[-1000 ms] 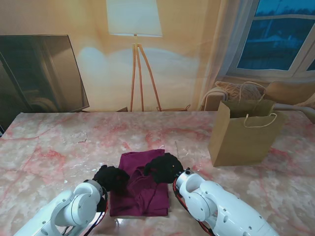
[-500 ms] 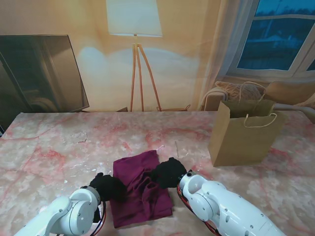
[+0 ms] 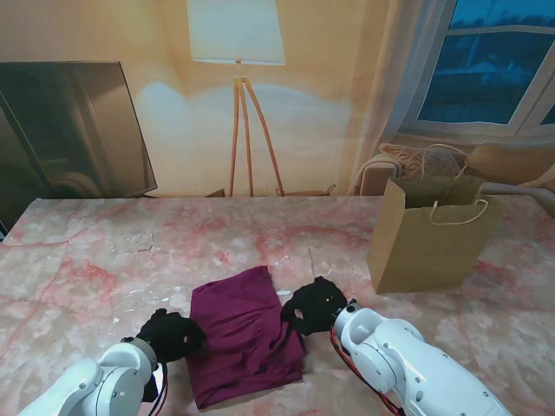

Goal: Fold the socks and the shorts into the kraft paper bag

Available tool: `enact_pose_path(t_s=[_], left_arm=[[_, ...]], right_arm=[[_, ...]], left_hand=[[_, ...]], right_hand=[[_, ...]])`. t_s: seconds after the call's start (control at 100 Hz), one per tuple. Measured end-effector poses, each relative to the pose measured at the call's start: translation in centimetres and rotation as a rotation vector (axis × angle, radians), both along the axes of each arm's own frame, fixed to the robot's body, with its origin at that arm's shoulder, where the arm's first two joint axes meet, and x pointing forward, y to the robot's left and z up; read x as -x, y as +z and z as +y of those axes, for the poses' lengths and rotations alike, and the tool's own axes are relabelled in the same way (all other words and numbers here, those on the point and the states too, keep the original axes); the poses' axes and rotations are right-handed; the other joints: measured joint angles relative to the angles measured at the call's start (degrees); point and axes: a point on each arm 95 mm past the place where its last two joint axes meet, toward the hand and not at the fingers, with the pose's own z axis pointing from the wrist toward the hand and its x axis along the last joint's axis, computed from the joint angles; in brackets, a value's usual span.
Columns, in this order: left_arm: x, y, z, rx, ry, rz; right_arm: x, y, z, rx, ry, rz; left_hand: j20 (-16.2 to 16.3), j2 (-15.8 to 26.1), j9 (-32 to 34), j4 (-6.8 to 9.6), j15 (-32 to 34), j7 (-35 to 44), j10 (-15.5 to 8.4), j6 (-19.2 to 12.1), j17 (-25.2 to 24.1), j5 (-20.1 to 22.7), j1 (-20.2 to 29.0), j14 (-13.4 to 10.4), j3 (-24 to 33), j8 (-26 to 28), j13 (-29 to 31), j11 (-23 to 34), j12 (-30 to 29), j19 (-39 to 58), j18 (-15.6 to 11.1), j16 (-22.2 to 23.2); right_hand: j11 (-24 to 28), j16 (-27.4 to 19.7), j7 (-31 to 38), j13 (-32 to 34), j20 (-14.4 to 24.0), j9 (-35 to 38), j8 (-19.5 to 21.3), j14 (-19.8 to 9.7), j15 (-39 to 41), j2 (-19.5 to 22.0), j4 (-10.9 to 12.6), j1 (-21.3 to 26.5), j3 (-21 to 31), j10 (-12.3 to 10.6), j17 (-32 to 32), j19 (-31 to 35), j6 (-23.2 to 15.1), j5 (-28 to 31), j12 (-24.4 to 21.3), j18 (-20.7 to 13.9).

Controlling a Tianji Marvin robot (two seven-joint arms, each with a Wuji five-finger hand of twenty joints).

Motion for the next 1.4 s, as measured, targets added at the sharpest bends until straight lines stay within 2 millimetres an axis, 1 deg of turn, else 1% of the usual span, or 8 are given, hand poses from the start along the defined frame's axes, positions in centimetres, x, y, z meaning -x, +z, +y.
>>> enact_pose_path(t_s=[0.14,0.3,0.47,0.62,0.92,1.22,1.31,1.4], left_arm=[[0.3,0.1,0.7,0.069,0.033,-0.097],[0.2,1.2,0.8,0.136,0.087,-0.239],[-1.1,2.3,0.2,0.081,0.140,-0.441],[-3.0,2.2,-0.3,0.032,0.147,-0.331],[-7.1,-0.6,-0.2,0.004,0.157,-0.246],[-8.9,-2.4,-0.6,-0.018,0.124,-0.175],[-9.4,-2.0,-1.0,-0.050,0.092,-0.147],[-9.6,-1.9,-1.2,-0.023,0.100,-0.142]], right_arm=[[0.2,1.1,-1.0,-0.064,-0.036,-0.057],[0.6,2.7,-0.6,-0.152,-0.046,-0.135],[0.1,3.3,1.1,-0.189,-0.054,-0.165],[-1.4,2.9,2.5,-0.188,-0.057,-0.158],[-3.6,1.5,4.8,-0.175,-0.080,-0.118],[-4.0,0.5,6.9,-0.165,-0.109,-0.034],[-4.1,-0.1,7.4,-0.149,-0.118,-0.041],[-4.2,-0.6,7.8,-0.133,-0.117,-0.047]], left_hand=[[10.66,-2.75,2.00,0.00,0.77,3.47,2.11,1.59,-1.61,0.77,-0.38,-0.07,1.80,0.85,2.89,1.31,0.70,5.12,1.65,0.35],[23.55,-8.89,10.18,0.00,5.90,9.71,4.04,1.42,5.66,3.67,-2.29,2.14,8.47,1.04,14.93,3.82,3.22,21.03,10.27,3.28],[19.36,-12.25,10.78,0.00,10.13,7.15,4.97,5.06,8.26,-5.83,-8.61,3.22,12.64,1.49,20.14,5.27,5.66,40.11,11.73,5.86],[14.83,-16.95,-1.70,0.00,6.64,-7.05,5.57,11.08,4.13,-17.34,-10.42,3.26,11.91,-7.21,12.63,2.21,3.98,37.04,11.67,3.89],[11.41,-19.64,-5.93,0.00,3.66,-12.46,5.61,14.63,-1.38,-23.11,-11.88,3.26,11.23,-11.31,6.93,1.94,2.24,25.86,11.24,2.62],[9.95,-22.12,-3.98,0.00,6.73,-10.89,5.34,15.14,-1.21,-19.31,-12.48,4.75,10.47,-10.69,7.10,11.69,23.51,18.09,11.05,8.36],[11.02,-22.80,-3.78,0.00,10.25,-0.39,3.93,10.96,0.22,-10.59,-12.48,4.93,12.01,-1.29,8.97,15.80,34.21,22.98,11.52,13.79],[11.03,-23.69,2.22,0.00,10.58,14.92,3.60,5.21,0.29,-10.25,-12.45,5.06,15.47,13.19,8.81,22.16,38.27,26.01,11.68,16.51]], right_hand=[[0.53,0.00,0.62,0.08,0.00,1.17,0.20,0.01,0.00,0.80,-0.09,-1.86,-4.75,0.00,0.22,0.00,2.28,0.94,0.00,0.00],[1.09,0.00,-0.36,2.37,0.00,2.95,1.82,0.79,0.48,1.91,-0.13,-2.91,-9.10,0.03,1.39,0.80,2.49,2.25,0.00,0.09],[1.09,0.00,-7.94,2.37,0.00,2.79,5.12,0.85,0.50,0.70,0.01,-4.71,-10.33,0.04,2.10,1.55,5.79,-0.55,0.00,0.38],[1.64,0.00,-12.67,1.66,0.00,-2.05,5.24,0.85,0.52,-3.71,0.01,-5.06,-9.50,0.04,2.14,1.58,9.58,-8.94,0.59,0.41],[0.75,-1.28,-18.21,-6.70,0.00,-16.10,2.24,1.50,-1.66,-8.27,0.01,-5.07,-8.77,0.67,-0.98,0.57,15.42,-23.21,0.74,0.63],[1.66,-1.47,-21.65,-9.31,3.28,-22.26,-0.08,1.50,-2.14,-8.26,-0.02,-5.07,-11.08,1.64,-2.06,0.16,20.64,-29.95,0.26,0.64],[4.49,0.03,-23.24,-8.26,8.85,-23.52,-0.74,1.50,0.59,-8.26,-0.02,-5.07,-11.09,2.19,-1.28,4.04,22.69,-32.17,0.25,0.64],[7.02,2.65,-30.44,-8.38,13.24,-26.07,-1.29,1.50,2.74,-8.26,-0.02,-4.98,-11.09,2.27,-1.54,4.58,23.83,-32.16,0.81,0.64]])
